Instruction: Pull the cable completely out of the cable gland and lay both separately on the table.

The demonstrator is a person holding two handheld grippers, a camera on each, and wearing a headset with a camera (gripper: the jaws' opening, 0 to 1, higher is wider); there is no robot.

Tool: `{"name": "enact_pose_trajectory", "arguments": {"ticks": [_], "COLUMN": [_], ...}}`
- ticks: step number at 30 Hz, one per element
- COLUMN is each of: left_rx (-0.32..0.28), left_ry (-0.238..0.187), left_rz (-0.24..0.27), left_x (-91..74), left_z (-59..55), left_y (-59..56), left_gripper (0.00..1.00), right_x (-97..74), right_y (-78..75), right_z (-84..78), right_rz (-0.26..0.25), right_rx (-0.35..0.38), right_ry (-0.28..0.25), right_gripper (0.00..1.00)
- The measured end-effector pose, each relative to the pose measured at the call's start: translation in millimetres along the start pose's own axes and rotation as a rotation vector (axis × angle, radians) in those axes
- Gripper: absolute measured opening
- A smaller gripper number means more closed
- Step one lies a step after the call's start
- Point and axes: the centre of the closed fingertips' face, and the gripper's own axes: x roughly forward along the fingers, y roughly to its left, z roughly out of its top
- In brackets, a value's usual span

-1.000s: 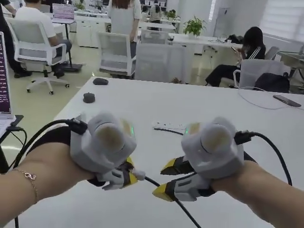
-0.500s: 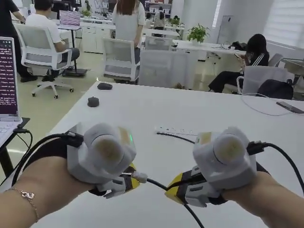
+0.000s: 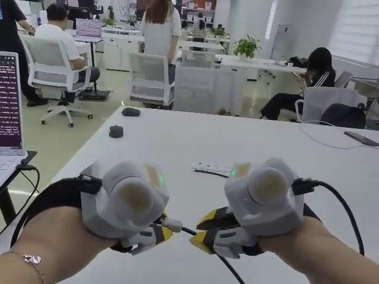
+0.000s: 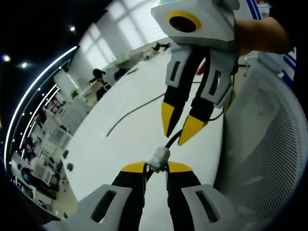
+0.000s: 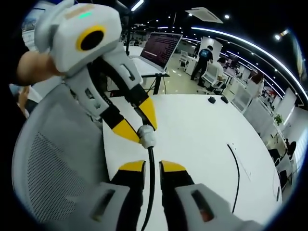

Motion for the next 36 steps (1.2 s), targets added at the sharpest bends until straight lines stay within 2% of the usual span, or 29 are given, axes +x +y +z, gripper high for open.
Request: {"name": "enact_pose_trajectory", "arguments": {"ticks": [2,6,8,9,11,14,16,18,19,23,26,28,36], "left_rx": [-0.010,-0.026,-0.023,-0.060,-0.068,-0.080,-0.085,-0.081,-0.085,-0.103,-0.104,-0.118,-0.122], "left_ry": [-0.006,-0.016,-0.015,-0.024,-0.027,-0.028,-0.027,-0.023,-0.026,-0.042,-0.051,-0.063,-0.062], "left_rz": [0.011,0.019,0.036,0.037,0.043,0.048,0.050,0.050,0.049,0.049,0.051,0.062,0.079], "left_x": [-1.3,-3.6,-5.6,-7.1,-8.5,-9.6,-9.2,-8.7,-8.6,-10.6,-11.4,-12.9,-17.3], "left_z": [1.2,1.2,-0.5,-1.0,-2.3,-2.9,-3.2,-3.5,-2.8,1.2,4.6,6.3,3.5], "left_y": [1.3,2.7,5.7,6.2,7.5,6.5,4.9,3.3,2.1,-1.8,-4.8,-2.5,3.0], "left_gripper": [0.16,0.16,0.16,0.16,0.16,0.16,0.16,0.16,0.16,0.16,0.16,0.16,0.16], "right_x": [-1.1,-5.3,-8.2,-9.6,-11.5,-12.1,-11.7,-11.6,-11.0,-9.7,-9.6,-10.1,-17.0], "right_y": [-1.8,-2.5,-6.3,-7.9,-10.5,-12.2,-11.1,-9.4,-7.6,-2.2,0.0,1.3,-6.9], "right_z": [0.2,-0.5,-8.2,-12.3,-17.7,-29.2,-30.8,-26.6,-19.6,0.5,7.0,6.5,-4.8], "right_rz": [-0.018,-0.025,-0.043,-0.048,-0.055,-0.064,-0.075,-0.080,-0.077,-0.071,-0.075,-0.068,-0.099], "right_rx": [-0.023,-0.038,-0.051,-0.051,-0.029,-0.008,-0.009,-0.016,-0.024,-0.043,-0.070,-0.087,-0.064], "right_ry": [0.006,-0.005,0.021,0.021,0.026,0.049,0.060,0.053,0.027,-0.021,-0.027,-0.019,-0.006], "right_gripper": [0.04,0.04,0.04,0.04,0.04,0.04,0.05,0.16,0.19,0.16,0.10,0.04,0.04]}}
